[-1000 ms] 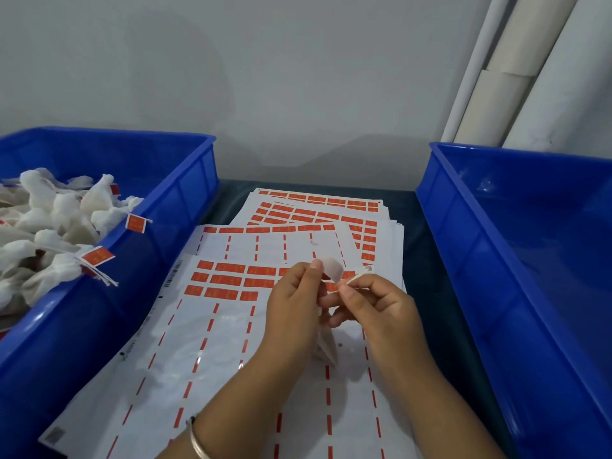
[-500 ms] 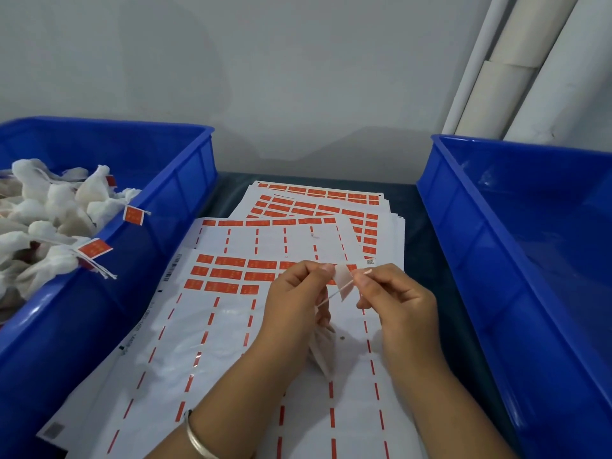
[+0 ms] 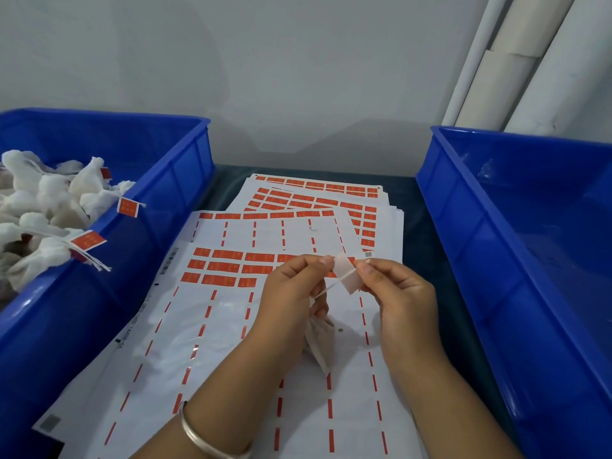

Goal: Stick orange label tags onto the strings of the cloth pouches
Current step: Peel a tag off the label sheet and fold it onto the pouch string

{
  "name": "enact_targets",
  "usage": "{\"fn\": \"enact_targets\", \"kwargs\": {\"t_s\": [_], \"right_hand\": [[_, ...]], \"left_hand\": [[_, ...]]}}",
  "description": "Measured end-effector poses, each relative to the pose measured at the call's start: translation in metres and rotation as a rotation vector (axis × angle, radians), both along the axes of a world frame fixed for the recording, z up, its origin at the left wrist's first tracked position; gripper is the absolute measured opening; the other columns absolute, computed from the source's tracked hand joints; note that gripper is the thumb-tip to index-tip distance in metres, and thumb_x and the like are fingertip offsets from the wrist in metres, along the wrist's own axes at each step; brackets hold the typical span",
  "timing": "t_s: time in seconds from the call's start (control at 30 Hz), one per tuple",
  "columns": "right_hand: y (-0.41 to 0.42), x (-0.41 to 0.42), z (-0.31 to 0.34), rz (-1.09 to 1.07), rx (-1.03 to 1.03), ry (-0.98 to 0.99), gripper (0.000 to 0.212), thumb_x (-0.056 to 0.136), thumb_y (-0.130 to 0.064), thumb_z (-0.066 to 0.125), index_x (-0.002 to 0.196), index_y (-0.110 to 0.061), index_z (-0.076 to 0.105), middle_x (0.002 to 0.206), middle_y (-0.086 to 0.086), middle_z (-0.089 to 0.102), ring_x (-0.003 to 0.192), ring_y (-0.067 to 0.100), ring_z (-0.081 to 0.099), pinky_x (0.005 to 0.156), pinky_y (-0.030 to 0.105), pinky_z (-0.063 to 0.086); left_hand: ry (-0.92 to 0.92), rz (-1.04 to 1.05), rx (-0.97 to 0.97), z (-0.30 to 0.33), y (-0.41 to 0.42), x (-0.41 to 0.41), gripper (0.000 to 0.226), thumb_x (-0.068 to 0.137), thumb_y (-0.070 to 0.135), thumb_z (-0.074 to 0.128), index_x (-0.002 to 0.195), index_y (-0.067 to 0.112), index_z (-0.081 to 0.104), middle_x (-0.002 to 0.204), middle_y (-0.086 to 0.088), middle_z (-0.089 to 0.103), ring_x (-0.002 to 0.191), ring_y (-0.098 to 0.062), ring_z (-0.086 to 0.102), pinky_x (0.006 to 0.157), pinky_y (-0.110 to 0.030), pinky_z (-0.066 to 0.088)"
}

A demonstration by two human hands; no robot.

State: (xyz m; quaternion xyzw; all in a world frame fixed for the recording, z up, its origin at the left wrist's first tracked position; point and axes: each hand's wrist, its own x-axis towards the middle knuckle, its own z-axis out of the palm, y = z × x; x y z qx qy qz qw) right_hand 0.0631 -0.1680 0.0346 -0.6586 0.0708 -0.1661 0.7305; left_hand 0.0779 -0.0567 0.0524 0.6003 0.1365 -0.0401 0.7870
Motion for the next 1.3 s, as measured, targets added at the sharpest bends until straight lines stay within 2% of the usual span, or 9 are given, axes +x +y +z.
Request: {"fn": "enact_targets", "kwargs": {"t_s": [0.07, 0.2, 0.33, 0.57, 0.67, 0.8, 0.9, 1.1, 1.3], "right_hand": [[0.0001, 0.0002, -0.0002, -0.009, 0.000, 0.008, 0.017, 0.083, -0.020, 0.068, 0.071, -0.031, 0.072, 0.091, -0.016, 0.073, 0.091, 0.005, 0.067, 0.063, 0.011, 0.053], [0.0005, 0.0004, 0.0015, 0.008, 0.027, 0.010, 0.028, 0.084, -0.016, 0.067, 0.068, -0.039, 0.074, 0.090, -0.019, 0.072, 0.091, 0.001, 0.066, 0.062, 0.012, 0.054], [0.0000, 0.0002, 0.0026, 0.016, 0.064, 0.009, 0.031, 0.085, -0.013, 0.067, 0.067, -0.037, 0.074, 0.087, -0.017, 0.073, 0.087, 0.001, 0.067, 0.058, 0.011, 0.051], [-0.0023, 0.0014, 0.0018, 0.011, 0.081, 0.035, 0.028, 0.086, -0.016, 0.066, 0.067, -0.036, 0.074, 0.084, -0.016, 0.073, 0.083, 0.002, 0.068, 0.056, 0.012, 0.052], [-0.0039, 0.0025, 0.0002, 0.008, 0.094, 0.049, 0.022, 0.086, -0.016, 0.066, 0.070, -0.030, 0.074, 0.087, -0.012, 0.074, 0.085, 0.006, 0.069, 0.059, 0.016, 0.054], [-0.0065, 0.0045, -0.0019, 0.000, 0.124, 0.075, 0.012, 0.085, -0.016, 0.066, 0.079, -0.024, 0.074, 0.091, -0.008, 0.075, 0.087, 0.013, 0.071, 0.068, 0.024, 0.056], [-0.0070, 0.0049, -0.0027, -0.003, 0.129, 0.078, 0.011, 0.086, -0.016, 0.066, 0.082, -0.022, 0.073, 0.091, -0.006, 0.075, 0.087, 0.014, 0.071, 0.067, 0.023, 0.056], [-0.0080, 0.0052, -0.0036, 0.001, 0.147, 0.076, 0.009, 0.085, -0.015, 0.066, 0.087, -0.018, 0.074, 0.091, -0.003, 0.075, 0.087, 0.014, 0.071, 0.067, 0.023, 0.057], [-0.0082, 0.0057, -0.0038, -0.005, 0.160, 0.073, 0.013, 0.086, -0.014, 0.065, 0.081, -0.022, 0.074, 0.091, -0.003, 0.075, 0.087, 0.013, 0.071, 0.063, 0.020, 0.056]], "left_hand": [[-0.012, -0.006, 0.007, 0.0015, -0.0001, -0.0006, 0.031, 0.083, 0.027, 0.065, 0.057, 0.044, 0.068, 0.047, 0.011, 0.057, 0.037, -0.005, 0.050, 0.042, -0.016, 0.043], [-0.015, -0.009, 0.015, 0.0015, -0.0002, -0.0009, 0.023, 0.082, 0.026, 0.066, 0.059, 0.028, 0.070, 0.048, 0.010, 0.057, 0.046, -0.010, 0.048, 0.043, -0.016, 0.043], [-0.047, -0.046, 0.053, 0.0006, 0.0003, -0.0010, 0.019, 0.083, 0.024, 0.066, 0.064, 0.026, 0.068, 0.049, 0.010, 0.057, 0.050, -0.012, 0.046, 0.042, -0.015, 0.041], [-0.195, -0.147, 0.140, -0.0001, 0.0025, -0.0036, 0.029, 0.082, 0.022, 0.066, 0.058, 0.037, 0.072, 0.055, 0.016, 0.063, 0.043, 0.000, 0.053, 0.044, -0.010, 0.042], [-0.294, -0.173, 0.241, -0.0018, 0.0032, -0.0046, 0.028, 0.080, 0.023, 0.067, 0.057, 0.037, 0.071, 0.058, 0.019, 0.064, 0.054, 0.006, 0.057, 0.045, -0.006, 0.040], [-0.386, -0.201, 0.361, -0.0042, 0.0030, -0.0055, 0.017, 0.079, 0.027, 0.069, 0.066, 0.039, 0.068, 0.069, 0.023, 0.066, 0.070, 0.005, 0.060, 0.052, -0.004, 0.042], [-0.408, -0.200, 0.393, -0.0057, 0.0028, -0.0058, 0.019, 0.078, 0.028, 0.069, 0.066, 0.042, 0.066, 0.072, 0.025, 0.066, 0.076, 0.004, 0.061, 0.057, -0.003, 0.044], [-0.442, -0.209, 0.453, -0.0066, 0.0028, -0.0068, 0.013, 0.077, 0.031, 0.070, 0.071, 0.042, 0.065, 0.072, 0.017, 0.065, 0.072, -0.006, 0.058, 0.057, -0.007, 0.046], [-0.497, -0.238, 0.560, -0.0068, 0.0034, -0.0078, 0.011, 0.074, 0.037, 0.071, 0.071, 0.044, 0.063, 0.064, 0.017, 0.058, 0.059, -0.001, 0.049, 0.048, -0.005, 0.037]]}}
